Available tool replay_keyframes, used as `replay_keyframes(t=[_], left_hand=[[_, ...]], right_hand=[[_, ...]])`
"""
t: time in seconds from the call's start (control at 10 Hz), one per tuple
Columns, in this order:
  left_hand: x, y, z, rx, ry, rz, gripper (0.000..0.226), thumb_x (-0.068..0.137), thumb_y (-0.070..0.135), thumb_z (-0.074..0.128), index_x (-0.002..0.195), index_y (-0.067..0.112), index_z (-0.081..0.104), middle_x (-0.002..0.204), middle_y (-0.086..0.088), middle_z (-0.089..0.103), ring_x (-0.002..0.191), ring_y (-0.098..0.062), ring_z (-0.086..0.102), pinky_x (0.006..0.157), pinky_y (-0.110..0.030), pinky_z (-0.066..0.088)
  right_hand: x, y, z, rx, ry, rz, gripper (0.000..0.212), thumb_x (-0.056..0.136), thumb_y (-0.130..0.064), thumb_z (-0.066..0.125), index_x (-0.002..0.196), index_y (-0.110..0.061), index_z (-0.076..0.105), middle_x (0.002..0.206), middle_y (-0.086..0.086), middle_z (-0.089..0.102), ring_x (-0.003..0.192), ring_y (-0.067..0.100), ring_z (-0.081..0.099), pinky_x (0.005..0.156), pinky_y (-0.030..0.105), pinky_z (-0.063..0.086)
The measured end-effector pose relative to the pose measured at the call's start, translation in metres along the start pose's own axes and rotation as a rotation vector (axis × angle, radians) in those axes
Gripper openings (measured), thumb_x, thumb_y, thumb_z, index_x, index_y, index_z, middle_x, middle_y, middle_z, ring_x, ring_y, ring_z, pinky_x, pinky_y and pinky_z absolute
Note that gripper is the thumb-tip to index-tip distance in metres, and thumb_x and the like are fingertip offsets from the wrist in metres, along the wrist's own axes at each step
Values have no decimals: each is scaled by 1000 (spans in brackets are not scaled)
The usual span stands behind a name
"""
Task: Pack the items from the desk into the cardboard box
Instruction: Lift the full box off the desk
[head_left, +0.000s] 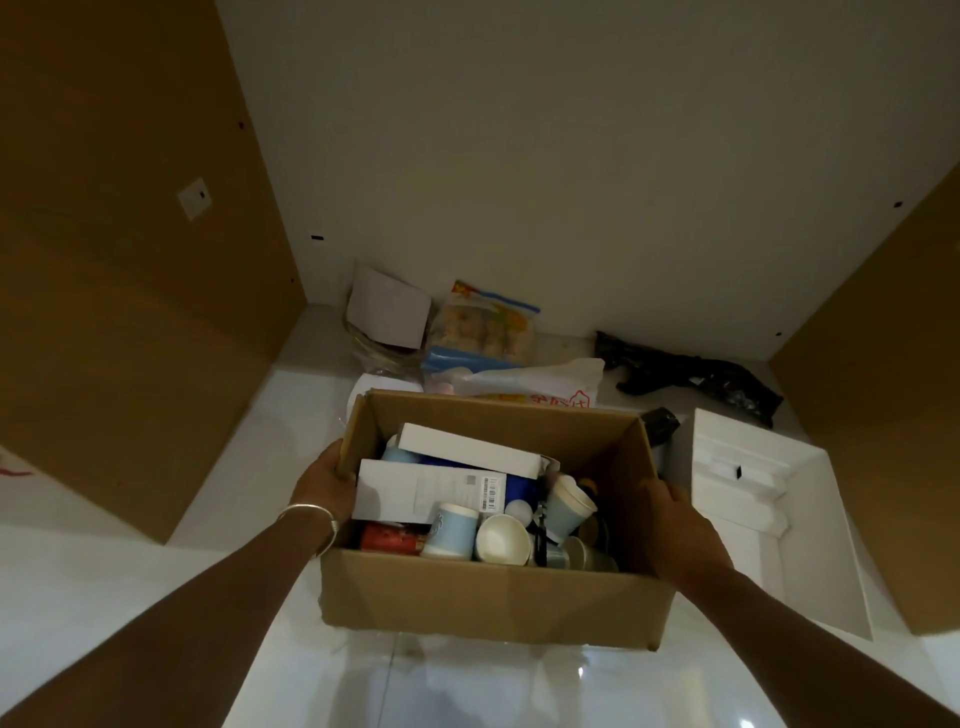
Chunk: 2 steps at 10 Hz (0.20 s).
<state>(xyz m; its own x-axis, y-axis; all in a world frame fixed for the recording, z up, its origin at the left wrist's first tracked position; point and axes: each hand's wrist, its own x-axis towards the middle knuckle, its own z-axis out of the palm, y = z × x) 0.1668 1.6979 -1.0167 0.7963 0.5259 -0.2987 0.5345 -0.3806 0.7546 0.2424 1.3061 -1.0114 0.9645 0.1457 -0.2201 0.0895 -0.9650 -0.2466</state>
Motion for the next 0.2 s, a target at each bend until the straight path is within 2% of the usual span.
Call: replay_keyframes(t=[0.1, 0.2], left_hand=[[-19, 4, -10, 122, -80, 20, 44, 92, 23, 57, 133, 17, 43, 126, -11, 58, 106, -29, 56, 91, -42, 44], [-63, 10, -26, 37, -72, 62, 57, 88, 25, 65, 139, 18, 39, 130, -8, 56, 115, -28, 54, 95, -39, 43]], right_hand=[[-19, -12, -19, 126, -19, -7, 55, 92, -22, 60, 140, -20, 33, 137, 10, 45, 108, 24, 57, 84, 31, 49], [-63, -29, -65, 443, 167, -95, 37, 91, -24, 61, 122, -39, 49, 123, -3, 57, 100, 7, 57, 77, 22, 48]])
